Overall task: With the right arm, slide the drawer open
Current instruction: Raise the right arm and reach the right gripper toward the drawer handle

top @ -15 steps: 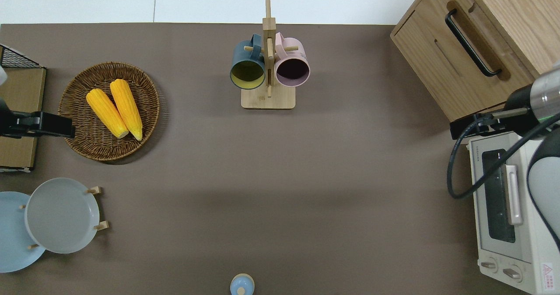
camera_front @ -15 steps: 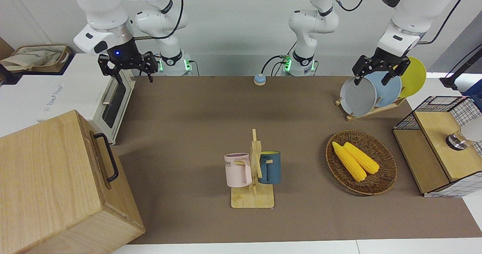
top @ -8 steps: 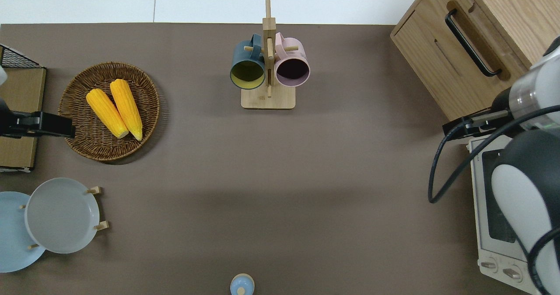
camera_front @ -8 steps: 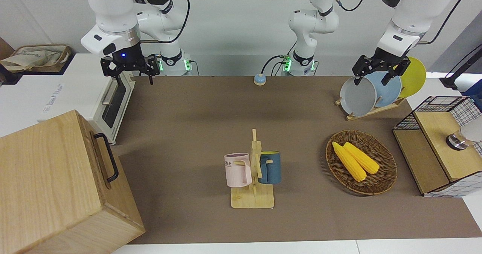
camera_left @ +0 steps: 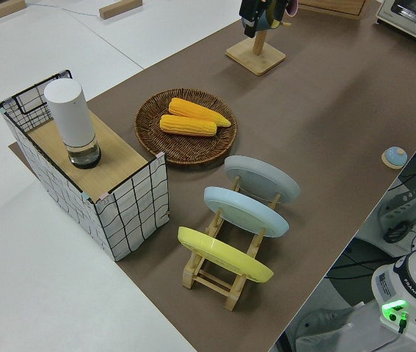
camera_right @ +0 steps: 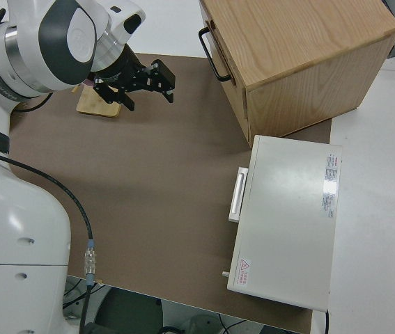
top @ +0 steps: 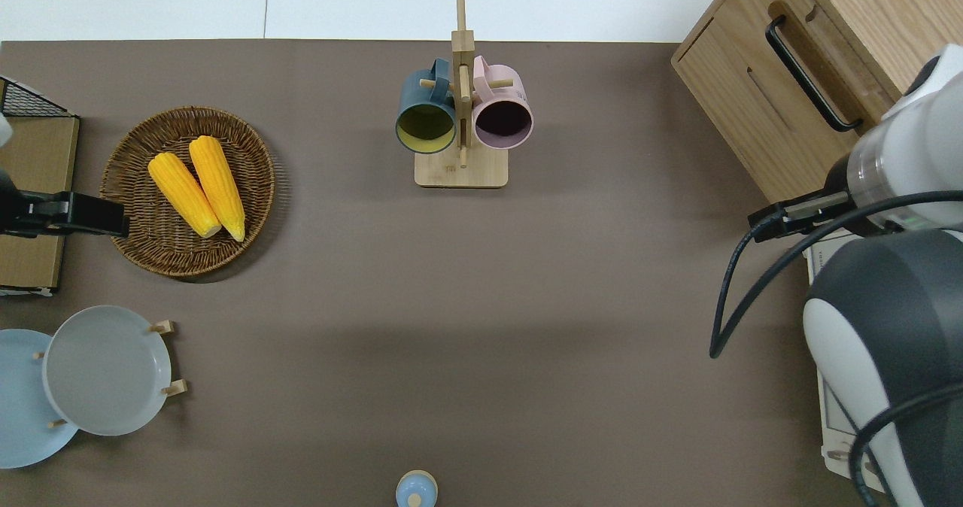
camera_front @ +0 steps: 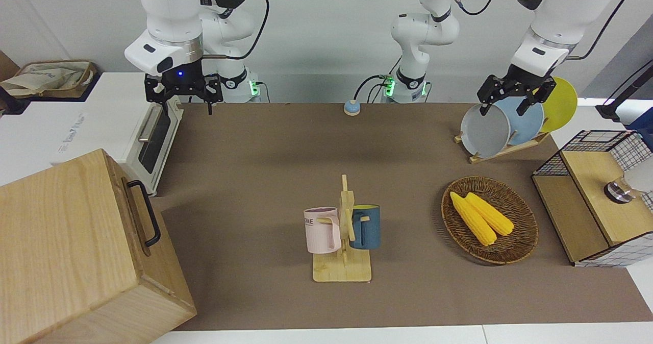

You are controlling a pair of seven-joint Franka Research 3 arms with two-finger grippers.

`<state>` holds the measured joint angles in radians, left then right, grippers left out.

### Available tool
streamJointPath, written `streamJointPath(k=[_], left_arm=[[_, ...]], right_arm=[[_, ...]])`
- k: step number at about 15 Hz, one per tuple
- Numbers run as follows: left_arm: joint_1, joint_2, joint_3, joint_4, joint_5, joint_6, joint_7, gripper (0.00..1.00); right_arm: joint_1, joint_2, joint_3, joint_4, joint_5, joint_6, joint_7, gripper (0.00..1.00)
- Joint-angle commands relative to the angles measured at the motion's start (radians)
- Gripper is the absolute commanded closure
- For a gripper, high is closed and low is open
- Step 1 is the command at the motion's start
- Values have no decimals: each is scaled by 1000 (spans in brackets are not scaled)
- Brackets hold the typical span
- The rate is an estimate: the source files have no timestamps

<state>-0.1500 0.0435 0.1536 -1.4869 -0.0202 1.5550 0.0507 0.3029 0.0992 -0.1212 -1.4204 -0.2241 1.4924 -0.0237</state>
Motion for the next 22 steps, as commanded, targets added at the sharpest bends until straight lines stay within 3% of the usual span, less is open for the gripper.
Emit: streamJointPath(k=[1,4,7,9,13,16,18,22], left_arm=[[-17,13,17,20,12,0,8,5],[-17,13,17,20,12,0,8,5],[-17,13,17,20,12,0,8,2],[-17,13,17,20,12,0,8,5],[-17,13,17,20,12,0,8,5],[-17,13,17,20,11,0,8,5],[-17,13,17,20,12,0,8,2],[-17,13,17,20,12,0,8,5]], right_arm=[[68,30,3,32,-145,-12,11,13],[119,59,12,32,-292,-5,11,13],[119,89,72,29,-436,23,13,13],[127,119,86,28,-519,34,17,13],[130,177,118,15,-690,46,122,13],[133,214,123,-3,-771,57,140,13],[151,240,123,-24,-868,103,174,13],[189,287,130,-43,-990,104,258,13]])
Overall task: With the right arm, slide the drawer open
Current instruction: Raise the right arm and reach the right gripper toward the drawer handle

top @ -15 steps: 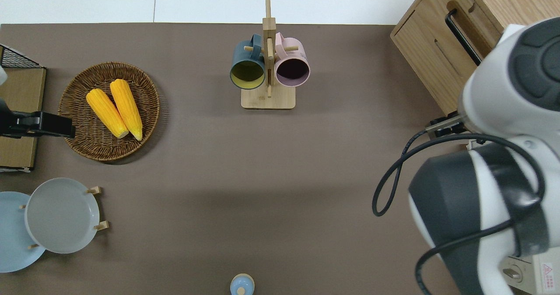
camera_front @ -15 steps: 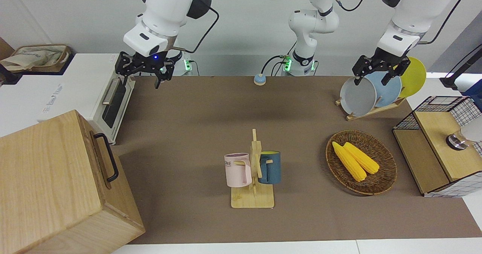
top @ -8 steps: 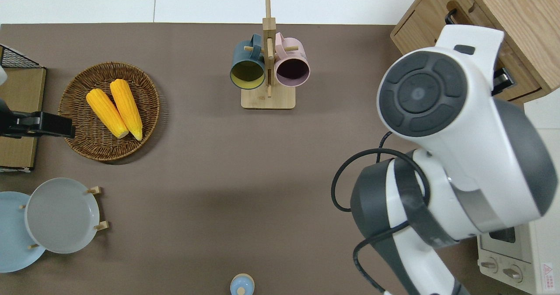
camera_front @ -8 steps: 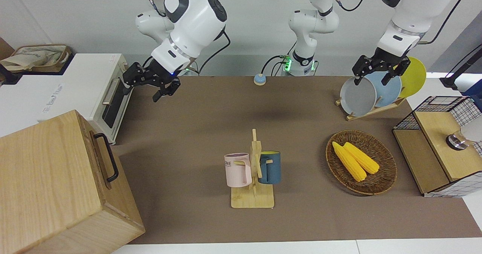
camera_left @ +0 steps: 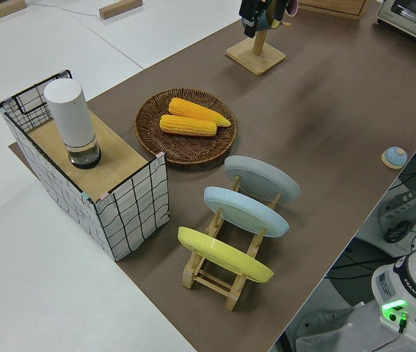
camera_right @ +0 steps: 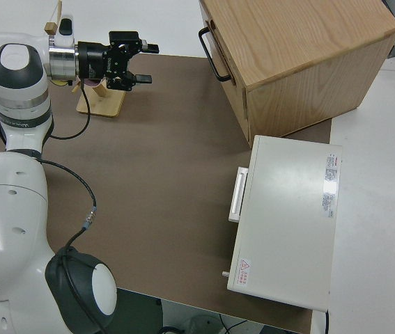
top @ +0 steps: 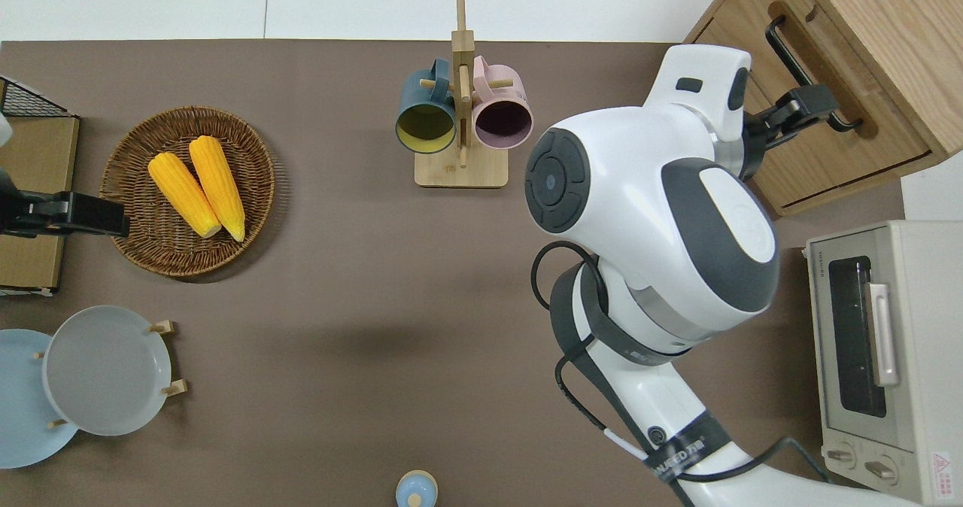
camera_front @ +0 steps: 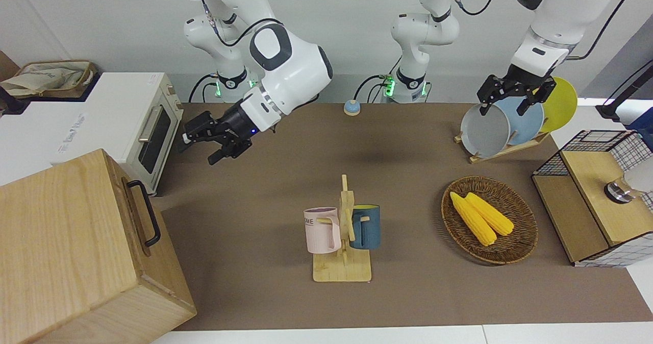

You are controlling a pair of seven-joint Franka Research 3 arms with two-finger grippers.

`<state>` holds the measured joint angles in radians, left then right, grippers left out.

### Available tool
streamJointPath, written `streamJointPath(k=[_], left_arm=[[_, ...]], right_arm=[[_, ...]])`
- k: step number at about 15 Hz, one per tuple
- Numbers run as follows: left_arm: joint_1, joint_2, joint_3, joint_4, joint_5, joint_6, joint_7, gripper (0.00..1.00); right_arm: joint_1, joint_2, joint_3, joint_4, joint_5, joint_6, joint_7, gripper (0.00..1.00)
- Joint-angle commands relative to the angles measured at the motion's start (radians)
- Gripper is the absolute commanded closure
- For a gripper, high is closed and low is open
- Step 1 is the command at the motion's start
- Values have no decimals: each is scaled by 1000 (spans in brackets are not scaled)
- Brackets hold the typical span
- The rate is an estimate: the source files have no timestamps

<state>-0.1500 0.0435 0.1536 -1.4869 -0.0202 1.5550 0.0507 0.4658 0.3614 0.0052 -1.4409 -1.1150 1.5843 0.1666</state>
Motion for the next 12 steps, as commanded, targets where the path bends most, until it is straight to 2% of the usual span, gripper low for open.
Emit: streamJointPath(k=[1,4,8,12], left_arm=[[-17,13,17,20,12,0,8,5],[-17,13,17,20,12,0,8,5],[-17,13,17,20,12,0,8,5],[-17,13,17,20,12,0,8,5]], right_arm=[[28,36,4,-38,-132,13,88,13],[16,80,4,-97,-306,37,189,15],[1,126,-2,-99,-391,45,244,15],[-16,145,-4,-101,-427,45,258,17]])
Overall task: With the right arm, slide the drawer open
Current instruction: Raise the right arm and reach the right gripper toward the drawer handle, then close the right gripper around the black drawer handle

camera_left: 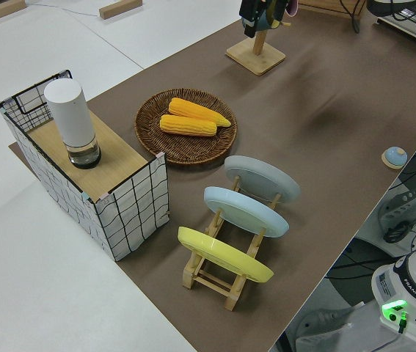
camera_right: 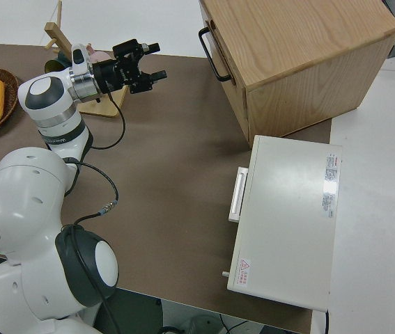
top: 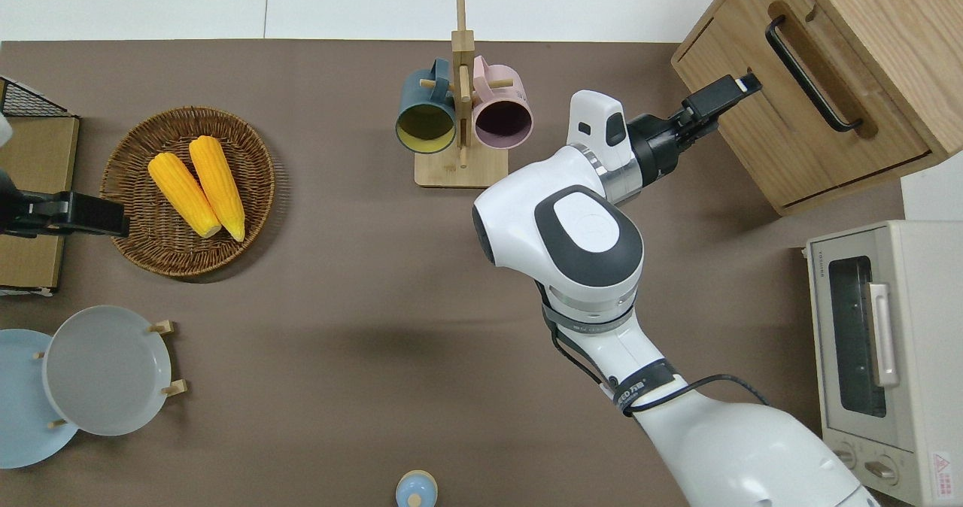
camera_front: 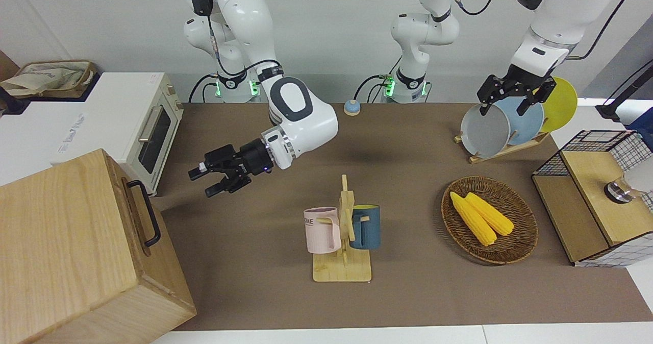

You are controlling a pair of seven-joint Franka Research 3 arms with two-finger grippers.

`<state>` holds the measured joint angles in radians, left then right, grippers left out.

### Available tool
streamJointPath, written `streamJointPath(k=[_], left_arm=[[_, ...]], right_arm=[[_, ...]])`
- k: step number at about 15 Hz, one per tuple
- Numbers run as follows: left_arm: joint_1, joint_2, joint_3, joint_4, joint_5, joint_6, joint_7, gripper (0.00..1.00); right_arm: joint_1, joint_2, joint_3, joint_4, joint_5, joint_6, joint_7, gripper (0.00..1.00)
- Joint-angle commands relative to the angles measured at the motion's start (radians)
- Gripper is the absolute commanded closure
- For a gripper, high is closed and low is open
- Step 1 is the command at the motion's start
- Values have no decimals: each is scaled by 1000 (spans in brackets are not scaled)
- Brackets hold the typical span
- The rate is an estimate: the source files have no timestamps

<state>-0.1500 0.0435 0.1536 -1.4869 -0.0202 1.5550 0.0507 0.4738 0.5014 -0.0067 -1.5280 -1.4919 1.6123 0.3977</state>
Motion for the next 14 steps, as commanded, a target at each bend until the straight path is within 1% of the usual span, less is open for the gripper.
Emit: streamJointPath(k=[1,3,4,6,11,14], left_arm=[[-17,13,17,20,12,0,8,2],[-17,13,17,20,12,0,8,5],[-17,13,17,20,12,0,8,5],[-17,13,17,20,12,0,8,2],[-17,13,17,20,12,0,8,5],[-17,13,17,20,12,0,8,2]], right_arm=[[-30,6,8,-18,-50,17,27,17],[-47,6,8,-34,-53,17,47,17],[-56,6,8,-49,-73,17,50,17],[-70,6,8,-61,-125,17,55,17],[-109,8,7,-63,-191,75,58,17],[-129,11,7,-63,-194,92,72,17]])
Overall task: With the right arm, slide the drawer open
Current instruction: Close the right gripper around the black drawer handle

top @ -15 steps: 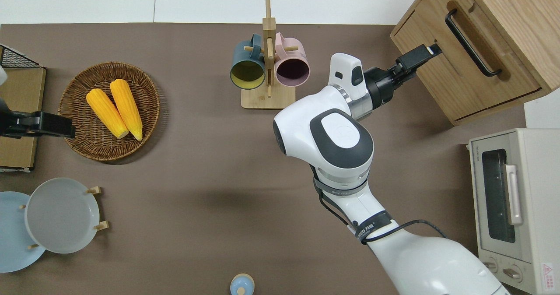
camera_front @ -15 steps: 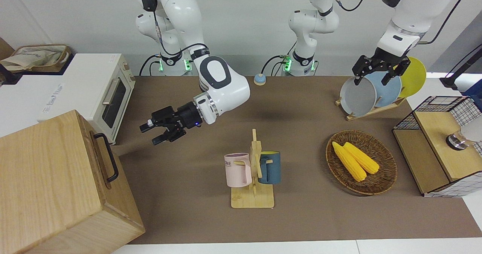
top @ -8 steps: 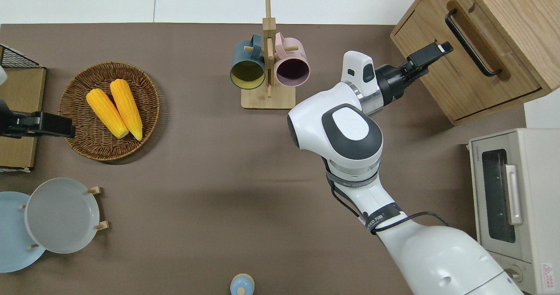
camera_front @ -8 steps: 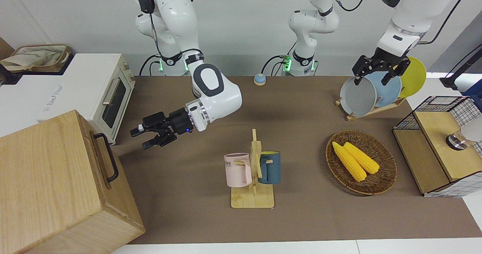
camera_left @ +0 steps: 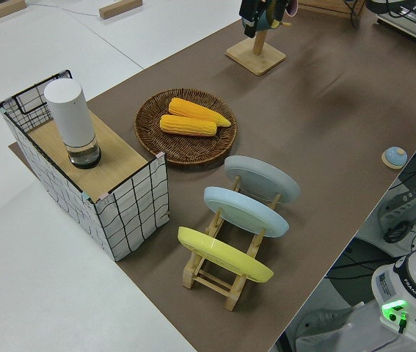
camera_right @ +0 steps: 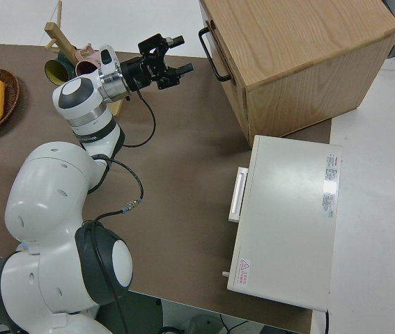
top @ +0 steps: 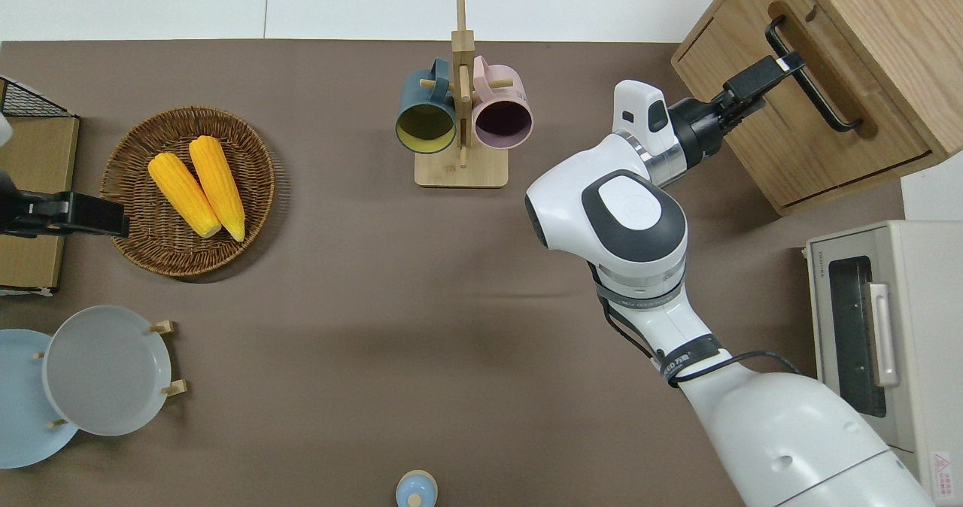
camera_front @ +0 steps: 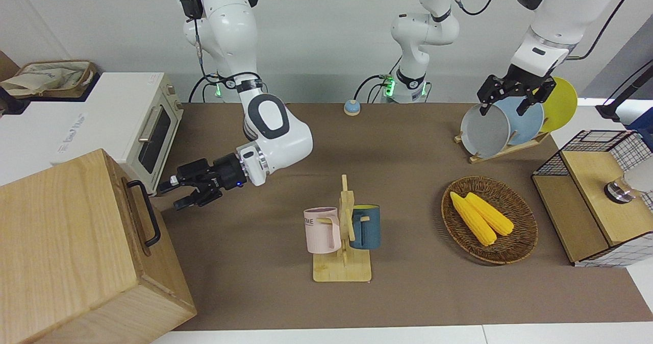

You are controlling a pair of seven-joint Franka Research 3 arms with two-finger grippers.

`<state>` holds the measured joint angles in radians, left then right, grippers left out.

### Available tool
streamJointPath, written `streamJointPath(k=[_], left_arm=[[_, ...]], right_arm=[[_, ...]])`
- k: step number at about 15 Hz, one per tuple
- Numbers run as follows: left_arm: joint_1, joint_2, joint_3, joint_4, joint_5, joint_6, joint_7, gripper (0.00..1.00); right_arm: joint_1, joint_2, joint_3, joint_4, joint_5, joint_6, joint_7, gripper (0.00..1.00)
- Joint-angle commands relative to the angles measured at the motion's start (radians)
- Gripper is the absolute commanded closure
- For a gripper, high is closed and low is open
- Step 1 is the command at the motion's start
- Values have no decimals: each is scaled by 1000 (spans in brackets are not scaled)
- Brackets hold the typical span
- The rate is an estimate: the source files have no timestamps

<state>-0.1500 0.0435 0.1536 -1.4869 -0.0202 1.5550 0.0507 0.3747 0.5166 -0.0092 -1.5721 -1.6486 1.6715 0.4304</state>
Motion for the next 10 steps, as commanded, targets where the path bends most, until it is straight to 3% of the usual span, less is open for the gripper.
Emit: streamJointPath(k=[1,10], left_arm=[[-17,13,17,20,12,0,8,2],[-17,13,17,20,12,0,8,5]], right_arm=[[-42,-4,11,-19,-37,39,44,17],[-109,-4,9,-19,-39,131,62,19]])
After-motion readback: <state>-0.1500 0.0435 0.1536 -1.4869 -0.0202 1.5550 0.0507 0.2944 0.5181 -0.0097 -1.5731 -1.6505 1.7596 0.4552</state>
